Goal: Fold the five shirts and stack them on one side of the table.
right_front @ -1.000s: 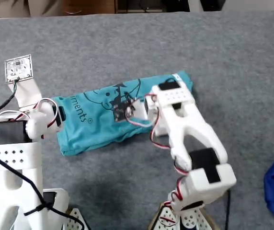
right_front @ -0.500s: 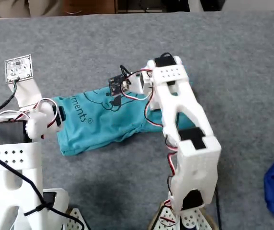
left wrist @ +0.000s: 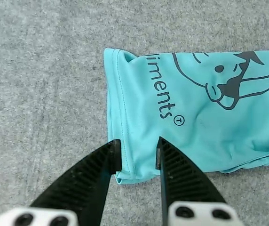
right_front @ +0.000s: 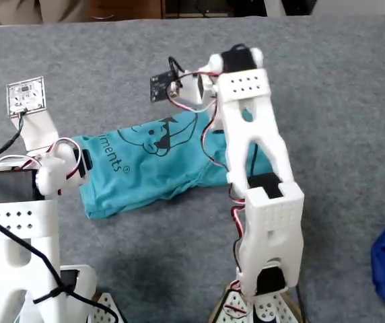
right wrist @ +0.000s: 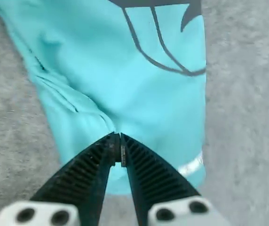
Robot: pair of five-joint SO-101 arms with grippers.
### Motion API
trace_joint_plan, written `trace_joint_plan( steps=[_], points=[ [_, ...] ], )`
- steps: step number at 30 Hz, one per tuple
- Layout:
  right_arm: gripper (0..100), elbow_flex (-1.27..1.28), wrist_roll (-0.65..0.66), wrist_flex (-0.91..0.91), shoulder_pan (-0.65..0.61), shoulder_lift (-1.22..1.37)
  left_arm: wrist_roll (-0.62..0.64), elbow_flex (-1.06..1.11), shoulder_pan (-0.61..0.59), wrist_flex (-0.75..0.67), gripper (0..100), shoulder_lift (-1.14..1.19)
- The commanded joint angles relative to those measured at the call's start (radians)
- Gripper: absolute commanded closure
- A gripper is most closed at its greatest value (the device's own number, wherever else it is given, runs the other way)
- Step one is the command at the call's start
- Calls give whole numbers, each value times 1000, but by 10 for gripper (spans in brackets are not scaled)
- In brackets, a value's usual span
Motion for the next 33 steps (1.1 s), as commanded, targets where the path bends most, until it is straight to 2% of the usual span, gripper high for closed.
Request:
trace_joint_plan(
  steps=[1, 4, 8, 12, 17, 20, 25, 33],
  points=[
    [993, -47, -21, 32, 87, -62, -6, -14, -8, 2, 864, -21],
    [993, 119, 15, 32, 119, -148, -6, -14, -5, 2, 864, -21],
    [993, 460, 74, 12, 111, -325, -6, -14, -2, -3, 864, -21],
    [993, 796, 91, -170, 93, -499, -6, -14, -2, -5, 864, -21],
    [993, 1086, 48, -361, -35, -555, -5, -11, -2, -6, 864, -16],
    [993, 1118, -9, -466, -65, -553, -6, -12, -3, -6, 864, -16],
    [993, 1066, -12, -540, -67, -438, -6, -14, -8, -6, 864, -21],
    [993, 819, -14, -509, -54, -163, -6, -9, -8, 0, 864, -21]
  ],
)
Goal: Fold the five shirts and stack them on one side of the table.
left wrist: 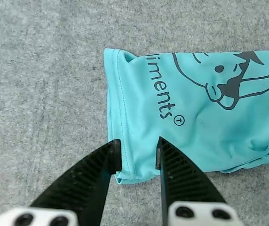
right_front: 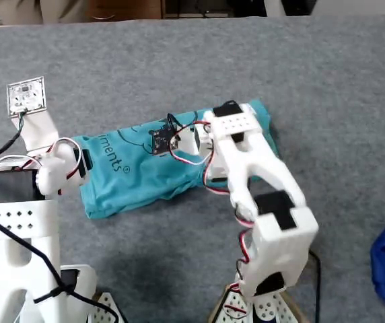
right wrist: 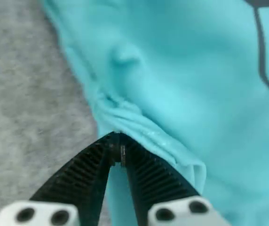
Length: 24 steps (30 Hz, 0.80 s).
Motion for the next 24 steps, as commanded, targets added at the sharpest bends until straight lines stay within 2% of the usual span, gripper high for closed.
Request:
trace_joint_plan(
  steps=[1, 13, 21, 24],
  points=[
    [993, -142, -14, 31, 1, 74, -6, -9, -8, 0, 864, -21],
    [993, -479, -14, 287, -1, 110, -6, -5, -6, 2, 864, -19],
    [993, -440, -17, 157, -2, 262, -6, -5, -3, 2, 864, -18],
    [993, -479, -77, 103, -4, 337, -6, -3, -2, 2, 864, -13]
  ],
)
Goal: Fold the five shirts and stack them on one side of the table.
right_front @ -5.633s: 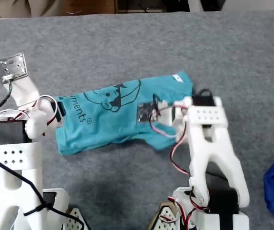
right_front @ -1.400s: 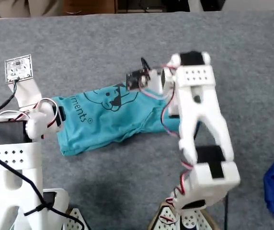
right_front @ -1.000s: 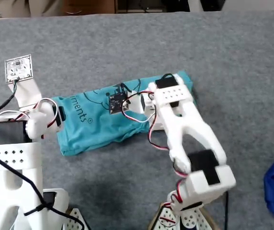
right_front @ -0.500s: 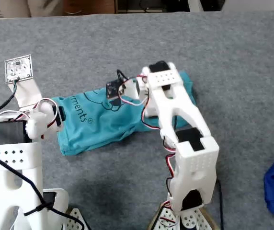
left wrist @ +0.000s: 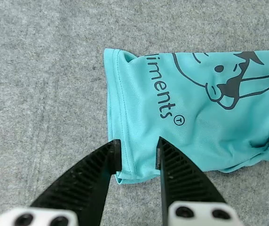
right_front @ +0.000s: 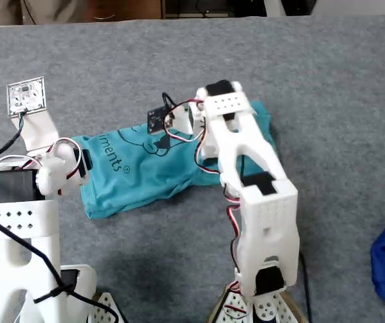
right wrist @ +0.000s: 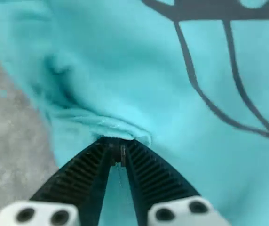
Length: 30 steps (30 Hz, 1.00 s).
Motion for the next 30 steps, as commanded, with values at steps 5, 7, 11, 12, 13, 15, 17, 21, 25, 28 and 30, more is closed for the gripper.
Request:
trace_joint_plan(
  steps=[5, 7, 11, 12, 13, 15, 17, 21, 25, 28, 30],
  points=[
    [993, -130, -54, 66, -7, 67, -5, -3, -2, 2, 864, -12],
    [993, -151, -28, 121, -7, 61, -6, -3, -2, 2, 864, -12],
    [993, -217, -28, 236, -4, 8, -6, 17, -2, -6, 861, -10],
    [993, -240, -28, 270, -2, -13, -8, 23, -5, -8, 860, -8],
    [993, -262, -26, 307, -1, -38, -8, 28, -6, -15, 860, -2],
    [993, -305, -29, 362, 1, -93, -2, 32, -8, -25, 856, 25],
    [993, -337, -31, 404, 8, -153, 15, 32, -8, -21, 828, 85],
    [993, -341, -72, 411, 24, -298, 29, -9, -41, -20, 820, 271],
    [993, -297, -97, 413, 54, -433, 9, -95, -89, -18, 807, 472],
    [993, -240, -110, 413, 90, -506, -21, -163, -86, -18, 805, 599],
    [993, -199, -109, 411, 117, -547, -21, -203, -83, -20, 805, 674]
  ],
)
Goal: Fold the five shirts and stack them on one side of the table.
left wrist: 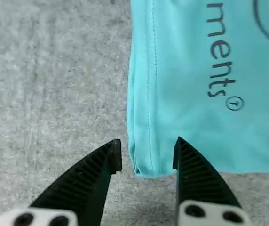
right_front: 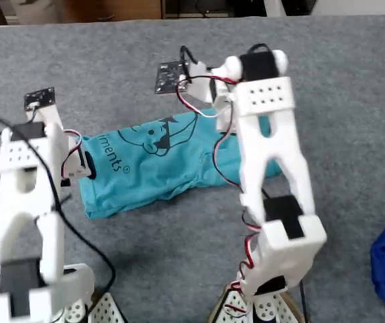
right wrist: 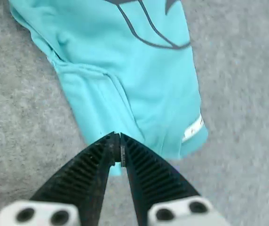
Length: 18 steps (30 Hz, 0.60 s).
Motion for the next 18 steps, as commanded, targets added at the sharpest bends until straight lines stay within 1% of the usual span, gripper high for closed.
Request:
trace_joint_plan(
  steps=[1, 7, 10, 18],
  points=[
    [993, 53, -12, 18, 58, -120, -11, -104, -3, -17, 807, 113],
    [993, 127, -5, 17, 113, -202, -9, -167, -11, -26, 808, 302],
    [993, 137, -3, 17, 114, -231, 12, -166, -9, -81, 808, 378],
    [993, 163, 9, 18, 114, -289, 48, -170, -23, -127, 809, 536]
  ],
)
